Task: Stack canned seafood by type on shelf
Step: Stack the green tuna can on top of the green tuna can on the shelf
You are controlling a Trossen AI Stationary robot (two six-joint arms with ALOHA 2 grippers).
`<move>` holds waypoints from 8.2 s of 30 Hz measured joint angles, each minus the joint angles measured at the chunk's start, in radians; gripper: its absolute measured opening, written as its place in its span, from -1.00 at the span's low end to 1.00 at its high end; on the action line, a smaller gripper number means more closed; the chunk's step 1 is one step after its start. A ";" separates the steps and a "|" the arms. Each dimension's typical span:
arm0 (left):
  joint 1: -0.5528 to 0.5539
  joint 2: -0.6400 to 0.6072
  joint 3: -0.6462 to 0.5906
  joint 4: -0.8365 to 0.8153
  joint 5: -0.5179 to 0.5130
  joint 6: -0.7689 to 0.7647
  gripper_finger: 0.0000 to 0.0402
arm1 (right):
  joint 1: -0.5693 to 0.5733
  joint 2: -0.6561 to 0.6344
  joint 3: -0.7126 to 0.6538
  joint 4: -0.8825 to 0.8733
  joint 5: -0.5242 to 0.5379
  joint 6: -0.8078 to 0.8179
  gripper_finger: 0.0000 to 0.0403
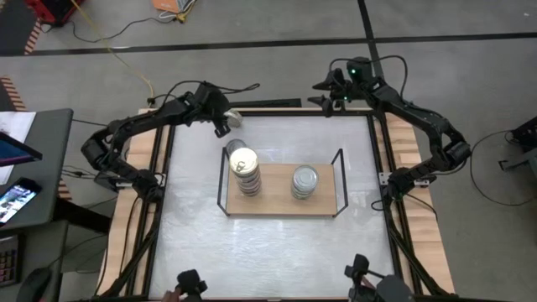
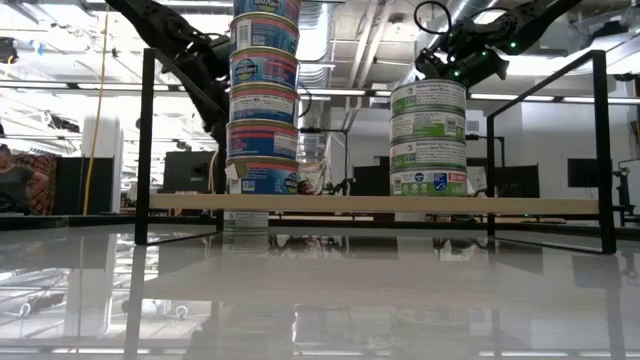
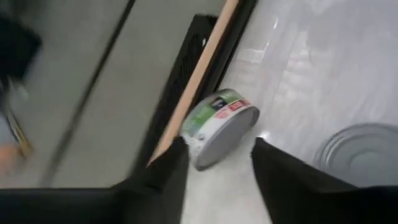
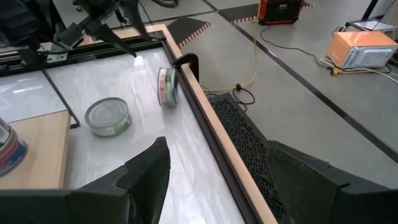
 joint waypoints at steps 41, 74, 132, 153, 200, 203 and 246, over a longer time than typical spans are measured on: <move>0.008 -0.329 -0.537 0.675 0.189 -0.363 -0.24 | 0.365 0.515 0.303 0.325 0.247 0.117 0.44; 0.046 -0.315 -0.579 0.708 0.011 -0.186 -0.24 | 0.468 0.915 0.890 -0.103 0.394 0.238 0.44; 0.115 0.015 -0.078 0.182 0.247 0.192 -0.11 | 0.309 0.645 0.951 -0.820 0.284 -0.127 0.44; 0.120 0.308 0.305 -0.186 0.322 0.390 0.44 | 0.276 0.626 0.951 -0.740 0.140 -0.228 0.44; 0.108 0.450 0.430 -0.339 0.340 0.521 -0.34 | 0.289 0.625 0.951 -0.808 -0.003 -0.245 0.44; 0.112 0.442 0.494 -0.379 0.346 0.513 -0.34 | 0.282 0.618 0.951 -0.835 -0.002 -0.242 0.44; -0.089 0.321 0.955 -0.330 0.647 -0.068 -0.34 | 0.334 0.308 0.830 -0.749 0.095 -0.159 0.44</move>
